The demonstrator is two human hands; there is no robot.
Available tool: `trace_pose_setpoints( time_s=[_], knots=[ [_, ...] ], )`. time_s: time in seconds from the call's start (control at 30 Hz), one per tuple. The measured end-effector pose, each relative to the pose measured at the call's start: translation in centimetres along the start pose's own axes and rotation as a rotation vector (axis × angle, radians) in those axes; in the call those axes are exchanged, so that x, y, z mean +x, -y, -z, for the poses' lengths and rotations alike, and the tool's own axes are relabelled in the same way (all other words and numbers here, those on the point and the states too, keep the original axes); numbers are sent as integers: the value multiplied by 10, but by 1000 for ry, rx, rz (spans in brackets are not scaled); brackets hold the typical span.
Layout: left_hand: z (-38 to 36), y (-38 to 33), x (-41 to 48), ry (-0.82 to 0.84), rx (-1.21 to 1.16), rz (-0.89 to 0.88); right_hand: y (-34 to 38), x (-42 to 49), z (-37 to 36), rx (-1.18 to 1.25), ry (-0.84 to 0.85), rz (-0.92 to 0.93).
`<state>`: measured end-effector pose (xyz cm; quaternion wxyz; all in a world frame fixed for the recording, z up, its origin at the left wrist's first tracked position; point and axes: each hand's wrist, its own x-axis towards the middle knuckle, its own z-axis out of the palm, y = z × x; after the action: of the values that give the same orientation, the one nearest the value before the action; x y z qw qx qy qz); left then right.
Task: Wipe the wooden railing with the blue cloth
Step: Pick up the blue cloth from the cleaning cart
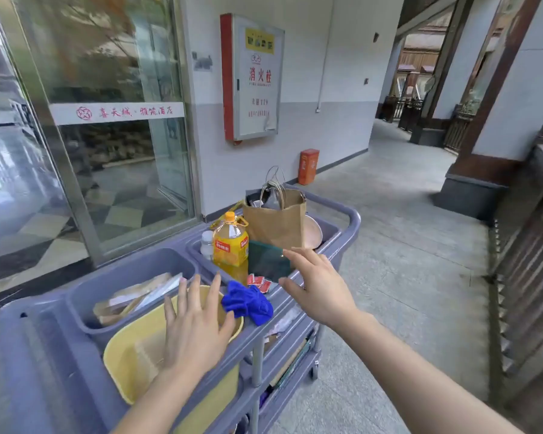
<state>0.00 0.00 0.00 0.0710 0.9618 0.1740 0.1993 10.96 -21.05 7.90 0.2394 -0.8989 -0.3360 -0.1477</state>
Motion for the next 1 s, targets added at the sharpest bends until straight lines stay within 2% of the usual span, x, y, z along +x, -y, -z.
trace_pose_setpoints(
  time_s=[0.1,0.23,0.47,0.6,0.73,0.83,1.0],
  knots=[
    [-30,10,2,128,35,37,-3,10,-37,24,104,-66],
    [-64,14,10,198,3,56,-4,25,-84,80,247,-134],
    [-103,7,14,278,6,164,-18,50,-148,84,371,-121],
    [-118,5,8,330,-11,257,-29,55,-180,2,526,-85],
    [-126,6,11,376,4,301,-32,51,-198,-174,457,35],
    [-125,5,13,369,40,285,-29,55,-200,-146,410,62],
    [-124,3,13,349,69,282,-24,53,-196,6,392,7]
  ],
)
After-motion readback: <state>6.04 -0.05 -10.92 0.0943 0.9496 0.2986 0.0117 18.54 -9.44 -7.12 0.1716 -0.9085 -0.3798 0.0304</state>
